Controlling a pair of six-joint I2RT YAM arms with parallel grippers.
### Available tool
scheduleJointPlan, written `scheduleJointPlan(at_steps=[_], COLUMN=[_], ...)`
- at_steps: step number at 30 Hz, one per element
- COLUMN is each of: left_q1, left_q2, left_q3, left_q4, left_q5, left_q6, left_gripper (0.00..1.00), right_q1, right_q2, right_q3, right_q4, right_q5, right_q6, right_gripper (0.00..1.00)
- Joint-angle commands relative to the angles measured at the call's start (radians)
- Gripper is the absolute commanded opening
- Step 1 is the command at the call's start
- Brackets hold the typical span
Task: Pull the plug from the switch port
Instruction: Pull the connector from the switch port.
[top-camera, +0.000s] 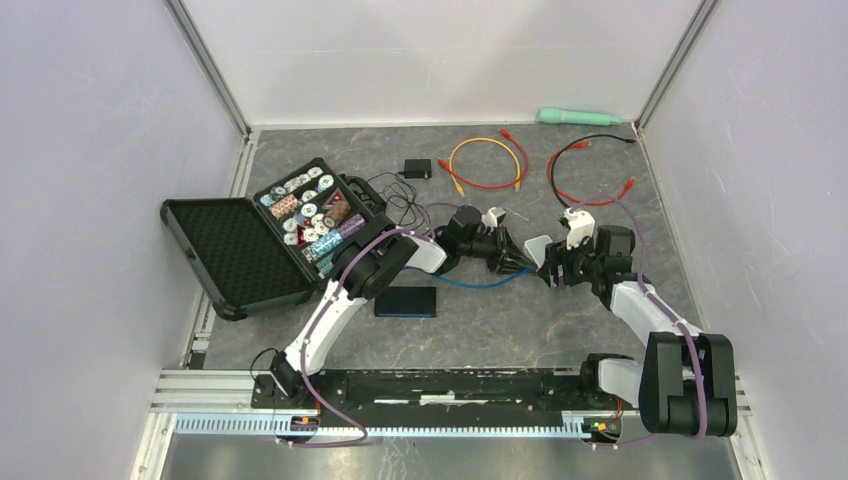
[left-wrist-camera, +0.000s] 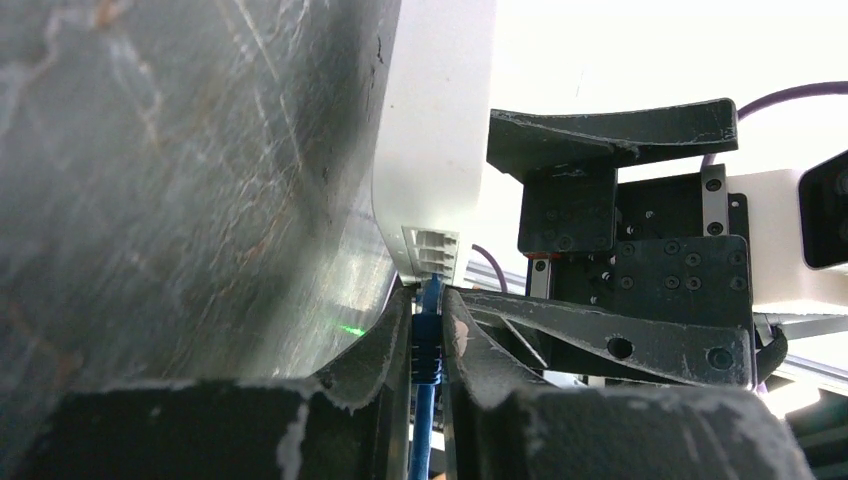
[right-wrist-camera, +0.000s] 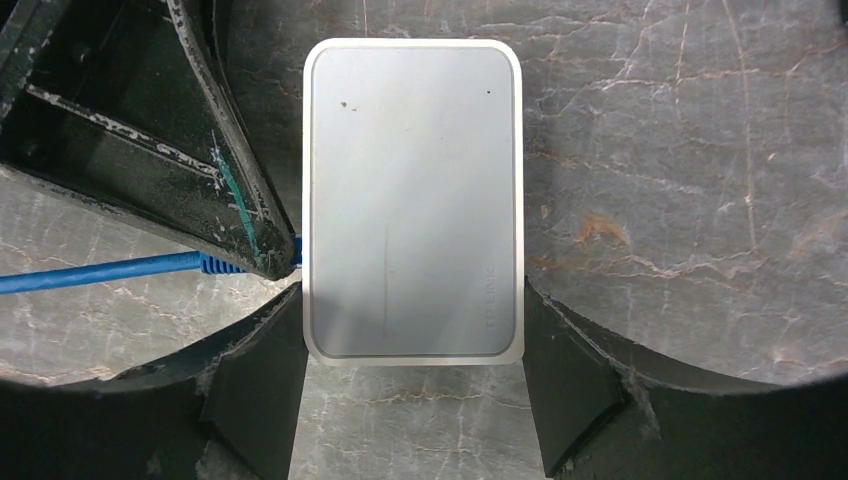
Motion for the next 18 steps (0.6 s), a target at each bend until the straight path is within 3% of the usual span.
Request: scheduleJointPlan(at_steps=[1,7,13,18], left_q1=[-0.01,-0.015,-0.013,-0.005], left_q2=[-0.029,-0.072,-0.066,-0.063], left_q3=[-0.104,-0.178,-0.157,-0.124], left_q4=[-0.074,-0.068,-0.043,-0.074], left_q5=[0.004,-0.018,0.001,0.032], left_q6=[-0.055,-0.062,-0.085,-0.017], left_gripper=[0.02,0.02,0.02,0.02], right_q1=[-0.024,-0.024,-0.024,-0.024], right_q2=[-0.045,-0.052,-0.05,-0.019], right_q3=[0.022,0.02,0.019,0.022], right_q4=[0.183,0.178,0.192,0.168], right_q5=[0.137,0.223,0.163,0.154], right_q6=[0.08,0.088,0.017,-0.041], right_gripper=[0.0,0.0,0.0,0.0])
